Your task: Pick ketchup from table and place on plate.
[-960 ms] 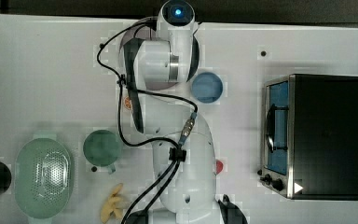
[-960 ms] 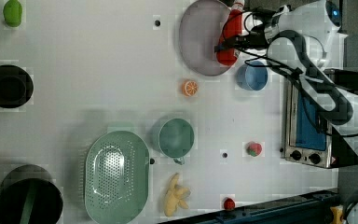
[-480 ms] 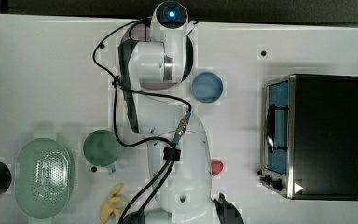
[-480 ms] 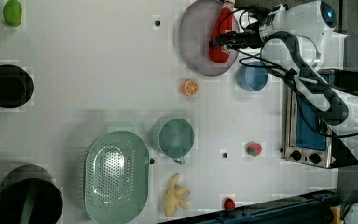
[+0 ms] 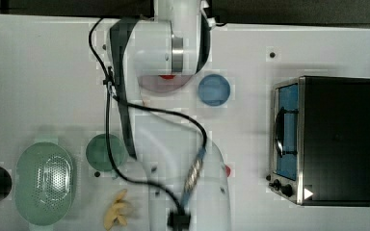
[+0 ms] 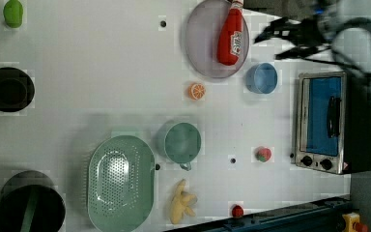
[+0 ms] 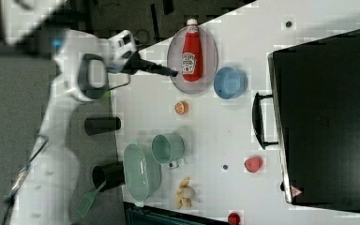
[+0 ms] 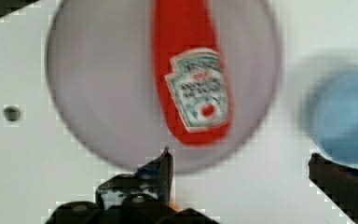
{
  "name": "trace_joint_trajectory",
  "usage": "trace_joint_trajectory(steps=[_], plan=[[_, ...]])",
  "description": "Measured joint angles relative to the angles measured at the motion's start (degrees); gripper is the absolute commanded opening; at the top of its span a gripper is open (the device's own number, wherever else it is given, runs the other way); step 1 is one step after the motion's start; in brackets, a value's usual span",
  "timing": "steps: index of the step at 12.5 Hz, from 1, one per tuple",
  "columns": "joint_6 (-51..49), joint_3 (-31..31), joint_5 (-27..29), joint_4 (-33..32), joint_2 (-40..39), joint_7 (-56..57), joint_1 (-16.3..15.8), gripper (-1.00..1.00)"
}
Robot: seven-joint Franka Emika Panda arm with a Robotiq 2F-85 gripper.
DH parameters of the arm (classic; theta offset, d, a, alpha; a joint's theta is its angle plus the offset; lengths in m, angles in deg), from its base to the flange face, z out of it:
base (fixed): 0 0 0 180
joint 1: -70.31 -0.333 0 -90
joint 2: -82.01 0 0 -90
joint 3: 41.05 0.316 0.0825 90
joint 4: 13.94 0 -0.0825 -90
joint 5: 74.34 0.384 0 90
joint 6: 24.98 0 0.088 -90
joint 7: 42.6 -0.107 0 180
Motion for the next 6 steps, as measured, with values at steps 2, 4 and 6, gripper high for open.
trace_joint_trajectory(steps=[2, 4, 6], plan=[[-6.6, -1.5, 0.7, 0.1, 7.3, -5.0, 0.6, 1.00], [-11.4, -2.5, 0.4, 0.4, 14.4, -6.7, 1.5, 1.00], [-13.5, -3.5, 0.0, 0.2, 20.9, -7.7, 2.0, 1.00]])
